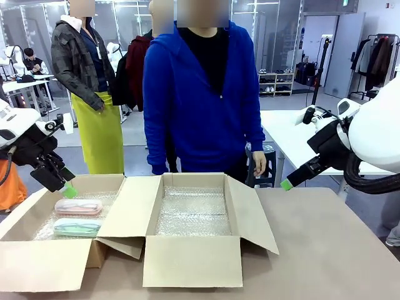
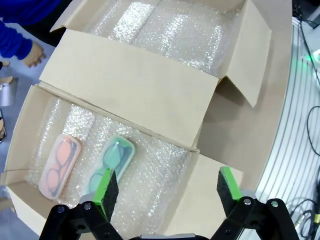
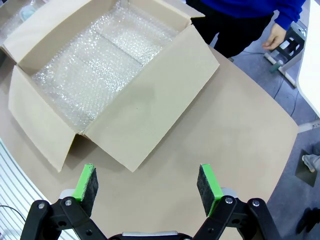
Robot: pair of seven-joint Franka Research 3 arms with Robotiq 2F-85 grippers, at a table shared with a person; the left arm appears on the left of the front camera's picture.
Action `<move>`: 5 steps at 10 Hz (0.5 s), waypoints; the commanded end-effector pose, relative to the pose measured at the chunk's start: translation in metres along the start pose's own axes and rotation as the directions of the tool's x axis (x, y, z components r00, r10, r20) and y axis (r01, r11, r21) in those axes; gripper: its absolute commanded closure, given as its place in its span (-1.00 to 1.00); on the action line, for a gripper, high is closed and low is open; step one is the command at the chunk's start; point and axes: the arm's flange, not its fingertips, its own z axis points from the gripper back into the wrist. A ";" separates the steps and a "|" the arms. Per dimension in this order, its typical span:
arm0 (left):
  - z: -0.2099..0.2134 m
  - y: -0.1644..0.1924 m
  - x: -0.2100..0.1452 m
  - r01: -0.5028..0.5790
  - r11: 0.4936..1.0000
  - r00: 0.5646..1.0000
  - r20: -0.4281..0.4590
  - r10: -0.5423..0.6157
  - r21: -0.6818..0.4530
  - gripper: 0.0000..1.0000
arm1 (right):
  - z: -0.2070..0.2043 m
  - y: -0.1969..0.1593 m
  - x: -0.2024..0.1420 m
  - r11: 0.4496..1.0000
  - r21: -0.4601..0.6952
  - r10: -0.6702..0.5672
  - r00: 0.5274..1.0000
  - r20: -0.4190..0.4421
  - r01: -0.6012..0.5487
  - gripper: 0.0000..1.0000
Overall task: Pack the glasses set securely to prepare it for shipping.
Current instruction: Position the Package Box on the left side of the table.
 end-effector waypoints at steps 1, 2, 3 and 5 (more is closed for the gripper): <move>0.004 -0.004 0.001 -0.011 1.000 1.000 -0.015 0.011 0.008 -1.00 | -0.001 0.004 0.001 1.000 -0.008 -0.015 1.000 0.007 0.015 -1.00; 0.004 -0.004 0.001 -0.011 1.000 1.000 -0.015 0.011 0.008 -1.00 | -0.001 0.004 0.001 1.000 -0.008 -0.015 1.000 0.007 0.015 -1.00; 0.004 -0.004 0.001 -0.011 1.000 1.000 -0.015 0.011 0.008 -1.00 | -0.001 0.004 0.001 1.000 -0.008 -0.015 1.000 0.007 0.015 -1.00; 0.004 -0.004 0.001 -0.011 1.000 1.000 -0.015 0.011 0.008 -1.00 | -0.001 0.004 0.001 1.000 -0.008 -0.015 1.000 0.007 0.015 -1.00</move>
